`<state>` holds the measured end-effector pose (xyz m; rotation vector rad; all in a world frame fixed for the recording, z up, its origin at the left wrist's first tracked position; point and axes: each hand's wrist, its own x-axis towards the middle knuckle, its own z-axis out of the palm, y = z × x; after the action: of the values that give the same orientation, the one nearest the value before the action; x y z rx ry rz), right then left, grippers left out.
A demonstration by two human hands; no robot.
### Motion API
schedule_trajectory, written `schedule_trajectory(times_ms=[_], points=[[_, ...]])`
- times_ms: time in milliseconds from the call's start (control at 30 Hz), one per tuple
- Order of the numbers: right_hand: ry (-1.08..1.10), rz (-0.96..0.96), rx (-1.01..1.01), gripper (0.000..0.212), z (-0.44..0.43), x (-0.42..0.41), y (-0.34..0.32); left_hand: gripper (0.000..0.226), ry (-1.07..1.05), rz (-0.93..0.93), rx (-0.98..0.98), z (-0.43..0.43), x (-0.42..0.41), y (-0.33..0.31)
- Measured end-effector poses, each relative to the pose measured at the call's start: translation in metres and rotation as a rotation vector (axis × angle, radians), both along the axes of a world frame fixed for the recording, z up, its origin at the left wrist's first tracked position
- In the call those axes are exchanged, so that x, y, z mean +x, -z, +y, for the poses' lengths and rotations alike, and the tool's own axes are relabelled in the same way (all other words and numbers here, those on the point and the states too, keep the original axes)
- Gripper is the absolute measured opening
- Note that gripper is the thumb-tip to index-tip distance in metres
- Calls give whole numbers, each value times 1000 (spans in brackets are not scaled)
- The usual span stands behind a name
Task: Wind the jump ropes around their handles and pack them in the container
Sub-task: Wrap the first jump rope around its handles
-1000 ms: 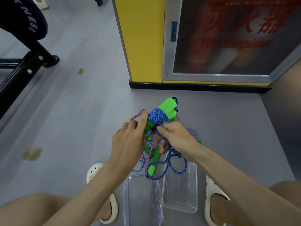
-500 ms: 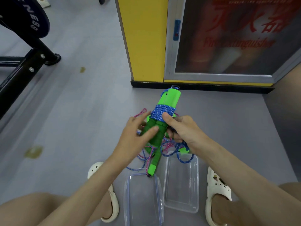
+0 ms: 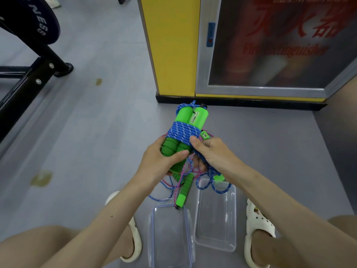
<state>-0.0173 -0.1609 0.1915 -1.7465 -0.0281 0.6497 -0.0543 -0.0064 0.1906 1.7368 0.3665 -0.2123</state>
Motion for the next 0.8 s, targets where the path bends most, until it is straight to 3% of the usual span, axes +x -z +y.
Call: schedule_trajectory(times_ms=[200, 467, 633, 800], points=[[-133, 26, -127, 23, 2, 0, 2, 40, -52, -74, 337, 6, 0, 13], [-189, 64, -174, 20, 1, -5, -1, 54, 2, -198, 932, -2, -8, 10], [-155, 52, -230, 24, 4, -4, 0, 59, 95, -328, 1123, -7, -14, 13], [-126, 131, -128, 56, 4, -7, 5, 64, 156, -468, 1270, -12, -14, 25]])
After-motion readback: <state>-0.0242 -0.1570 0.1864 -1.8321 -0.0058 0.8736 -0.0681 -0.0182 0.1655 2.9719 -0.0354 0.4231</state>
